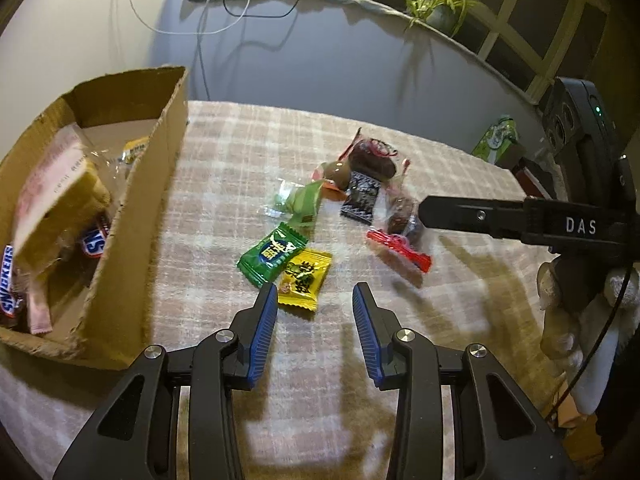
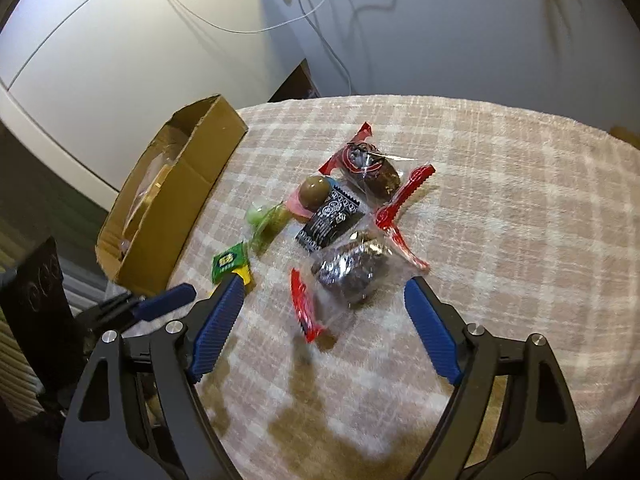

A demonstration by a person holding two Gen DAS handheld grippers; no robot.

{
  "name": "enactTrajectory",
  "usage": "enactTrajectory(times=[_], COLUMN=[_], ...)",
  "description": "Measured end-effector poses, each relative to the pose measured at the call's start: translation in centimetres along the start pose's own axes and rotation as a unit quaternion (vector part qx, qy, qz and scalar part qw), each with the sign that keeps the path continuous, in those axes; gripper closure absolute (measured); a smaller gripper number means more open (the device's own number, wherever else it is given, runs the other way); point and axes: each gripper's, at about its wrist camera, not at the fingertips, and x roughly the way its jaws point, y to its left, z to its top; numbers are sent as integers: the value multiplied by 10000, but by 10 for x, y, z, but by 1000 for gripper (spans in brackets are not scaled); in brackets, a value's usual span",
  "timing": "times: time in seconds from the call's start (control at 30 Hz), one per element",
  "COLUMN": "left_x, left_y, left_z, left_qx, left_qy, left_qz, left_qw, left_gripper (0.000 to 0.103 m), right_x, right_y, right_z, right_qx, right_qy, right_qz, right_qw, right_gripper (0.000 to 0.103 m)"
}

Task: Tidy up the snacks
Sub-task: 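Grasp the yellow candy with the left tool while the right tool grasps the bagged chocolates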

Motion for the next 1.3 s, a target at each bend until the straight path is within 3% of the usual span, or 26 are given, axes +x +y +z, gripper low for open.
enactTrajectory(times=[0.37,0.53,0.8,0.83,1.0,1.3], left_x=[20,23,32,33,32,21], left_y=[-3,-5,-9,-9,-9,-8], left_z=[1,1,10,10,8,3], left_qx=[169,251,410,444,511,412], left_qy=[167,184,104,93,55,-83], left_qz=[72,70,249,294,361,353], left_qw=[9997,9995,9988,9985,9980,9985], left_gripper=[73,74,74,79,81,81], right_x=[29,40,45,47,43,28], right_y=[13,20,17,19,20,24], right_z=[17,16,19,19,13,-7], right_qx=[-305,-674,-582,-658,-816,-885], right_qy=[33,199,248,250,253,56], right_qz=[-523,-844,-853,-891,-862,-689], right_qw=[9982,9939,9943,9935,9926,9937], right_gripper=[20,29,28,28,39,47])
